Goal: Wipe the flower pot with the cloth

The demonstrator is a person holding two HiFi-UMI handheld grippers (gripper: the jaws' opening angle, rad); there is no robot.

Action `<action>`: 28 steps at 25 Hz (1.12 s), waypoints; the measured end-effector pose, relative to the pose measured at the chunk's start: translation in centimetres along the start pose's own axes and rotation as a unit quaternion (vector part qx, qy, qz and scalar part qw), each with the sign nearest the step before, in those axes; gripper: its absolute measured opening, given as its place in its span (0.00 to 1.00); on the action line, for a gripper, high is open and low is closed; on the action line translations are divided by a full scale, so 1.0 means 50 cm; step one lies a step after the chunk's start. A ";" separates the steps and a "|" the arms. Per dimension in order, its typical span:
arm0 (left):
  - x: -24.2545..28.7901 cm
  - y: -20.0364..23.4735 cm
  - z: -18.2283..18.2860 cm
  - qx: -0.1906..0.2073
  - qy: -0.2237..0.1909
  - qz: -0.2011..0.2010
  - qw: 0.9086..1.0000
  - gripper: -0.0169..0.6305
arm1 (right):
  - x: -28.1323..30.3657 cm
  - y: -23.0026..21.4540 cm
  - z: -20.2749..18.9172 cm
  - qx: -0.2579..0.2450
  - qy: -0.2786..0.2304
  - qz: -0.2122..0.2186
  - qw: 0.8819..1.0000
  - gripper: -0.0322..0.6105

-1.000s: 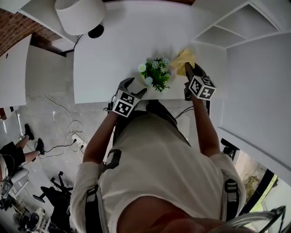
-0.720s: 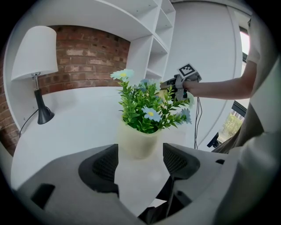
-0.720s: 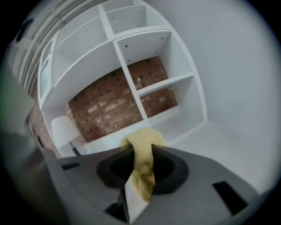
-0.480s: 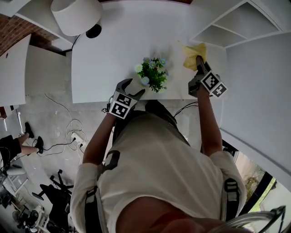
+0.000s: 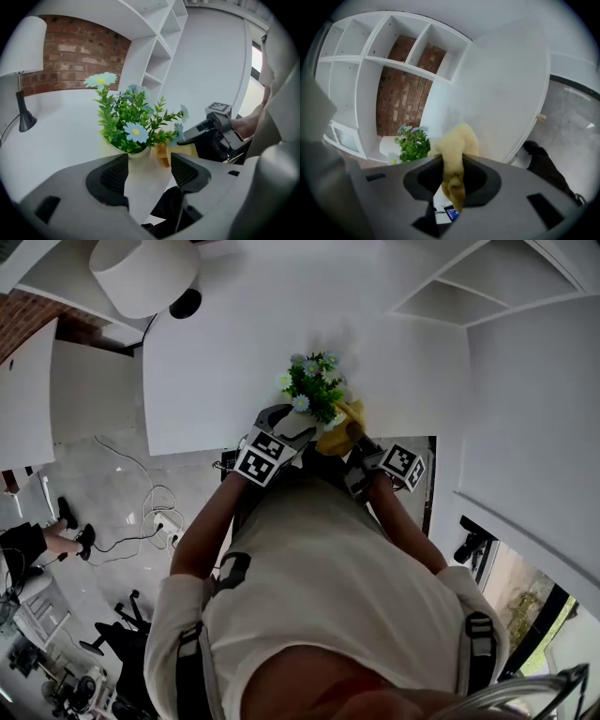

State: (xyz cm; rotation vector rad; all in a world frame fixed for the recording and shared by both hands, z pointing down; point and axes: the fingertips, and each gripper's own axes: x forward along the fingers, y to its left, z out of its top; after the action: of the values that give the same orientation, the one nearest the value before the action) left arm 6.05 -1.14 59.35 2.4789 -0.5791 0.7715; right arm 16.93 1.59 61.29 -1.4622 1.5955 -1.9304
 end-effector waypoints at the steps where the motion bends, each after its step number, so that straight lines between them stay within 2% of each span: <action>1: 0.004 -0.006 0.000 0.003 0.000 -0.008 1.000 0.47 | 0.004 -0.007 -0.012 0.005 -0.001 0.000 1.000 0.20; 4: 0.010 -0.009 0.000 0.012 0.002 -0.020 1.000 0.47 | 0.031 -0.022 -0.013 0.014 -0.017 0.008 1.000 0.20; 7: 0.001 0.022 -0.005 0.018 0.004 -0.003 1.000 0.47 | 0.069 -0.014 -0.021 0.012 -0.011 0.019 1.000 0.20; 8: -0.005 0.032 -0.006 0.021 0.006 0.003 1.000 0.47 | 0.083 -0.006 -0.035 0.002 0.005 0.023 1.000 0.20; 10: -0.023 0.058 -0.009 0.024 0.008 0.022 0.999 0.47 | 0.111 0.017 -0.085 -0.018 0.068 0.036 0.997 0.20; 12: -0.047 0.090 -0.012 0.014 0.003 0.048 0.999 0.47 | 0.127 0.039 -0.145 -0.049 0.155 0.056 0.985 0.20; 14: -0.064 0.110 -0.014 -0.009 -0.003 0.065 0.998 0.47 | 0.117 0.047 -0.175 -0.104 0.230 0.069 0.965 0.20; 16: -0.071 0.120 -0.020 -0.018 -0.010 0.077 0.997 0.47 | 0.082 0.037 -0.168 -0.154 0.285 0.070 0.944 0.20; 17: -0.076 0.123 -0.023 -0.018 -0.010 0.084 0.996 0.47 | 0.062 0.032 -0.149 -0.168 0.297 0.068 0.938 0.20; 18: -0.084 0.126 -0.028 -0.021 -0.009 0.091 0.996 0.47 | 0.047 0.030 -0.118 -0.176 0.292 0.066 0.938 0.20; 21: -0.103 0.122 -0.038 -0.045 -0.009 0.101 0.994 0.44 | 0.053 0.038 0.004 -0.188 0.218 0.057 0.956 0.20; 22: -0.104 0.119 -0.040 -0.053 -0.009 0.103 0.993 0.44 | 0.071 0.045 0.030 -0.196 0.201 0.056 0.958 0.20; 24: -0.106 0.116 -0.042 -0.067 -0.009 0.111 0.991 0.44 | 0.108 0.060 0.033 -0.218 0.207 0.061 0.952 0.20; 26: -0.112 0.119 -0.040 -0.080 -0.013 0.127 0.989 0.44 | 0.131 0.075 -0.002 -0.236 0.239 0.070 0.939 0.20; 28: -0.129 0.135 -0.037 -0.098 -0.024 0.149 0.984 0.44 | 0.144 0.092 -0.043 -0.234 0.271 0.085 0.930 0.19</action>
State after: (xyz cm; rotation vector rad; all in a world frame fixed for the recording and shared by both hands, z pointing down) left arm -3.03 -3.91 58.87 2.2632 -1.0104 0.7262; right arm 10.08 -3.92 61.45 -0.8993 2.4714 -2.0514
